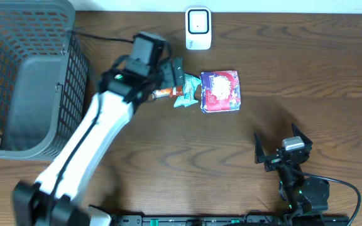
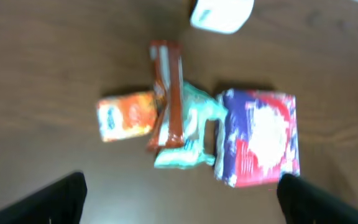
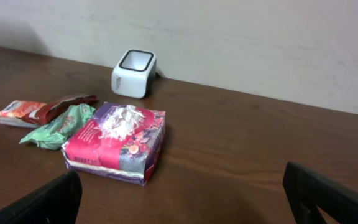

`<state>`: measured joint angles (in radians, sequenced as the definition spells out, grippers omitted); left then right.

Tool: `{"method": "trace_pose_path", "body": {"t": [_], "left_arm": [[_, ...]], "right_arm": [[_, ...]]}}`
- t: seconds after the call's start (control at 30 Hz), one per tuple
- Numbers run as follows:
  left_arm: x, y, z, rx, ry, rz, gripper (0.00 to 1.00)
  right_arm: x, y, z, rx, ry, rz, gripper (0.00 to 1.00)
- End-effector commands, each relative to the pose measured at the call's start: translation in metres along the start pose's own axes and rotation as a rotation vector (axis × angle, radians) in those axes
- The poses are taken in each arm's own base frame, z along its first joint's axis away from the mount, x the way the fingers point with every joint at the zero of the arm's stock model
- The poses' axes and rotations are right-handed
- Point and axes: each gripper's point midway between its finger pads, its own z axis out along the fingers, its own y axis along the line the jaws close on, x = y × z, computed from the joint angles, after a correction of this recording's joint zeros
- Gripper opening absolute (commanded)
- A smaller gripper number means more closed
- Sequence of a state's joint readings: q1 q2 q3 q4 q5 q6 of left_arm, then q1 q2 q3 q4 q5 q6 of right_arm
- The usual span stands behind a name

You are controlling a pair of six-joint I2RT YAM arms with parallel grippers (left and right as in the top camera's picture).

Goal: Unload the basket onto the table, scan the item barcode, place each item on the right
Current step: 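Lift the red bar out and set it beside the orange pack, then move the right gripper forward to the purple-white package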

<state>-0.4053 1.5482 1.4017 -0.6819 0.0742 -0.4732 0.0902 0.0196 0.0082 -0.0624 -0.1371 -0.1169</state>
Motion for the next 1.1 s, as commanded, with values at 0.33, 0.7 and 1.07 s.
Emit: {"method": "trace_pose_path", "body": {"t": [0.33, 0.7, 1.07], "left_arm": [[0.068, 0.045, -0.028, -0.176, 0.273, -0.004, 0.98], [0.071, 0.046, -0.029, -0.183, 0.285, -0.004, 0.98], [0.071, 0.046, -0.029, -0.183, 0.284, -0.004, 0.98]], "right_arm": [[0.002, 0.0, 0.0, 0.001, 0.005, 0.008, 0.99], [0.002, 0.0, 0.0, 0.001, 0.005, 0.008, 0.99], [-0.052, 0.084, -0.029, -0.557, -0.145, 0.318, 0.99]]}}
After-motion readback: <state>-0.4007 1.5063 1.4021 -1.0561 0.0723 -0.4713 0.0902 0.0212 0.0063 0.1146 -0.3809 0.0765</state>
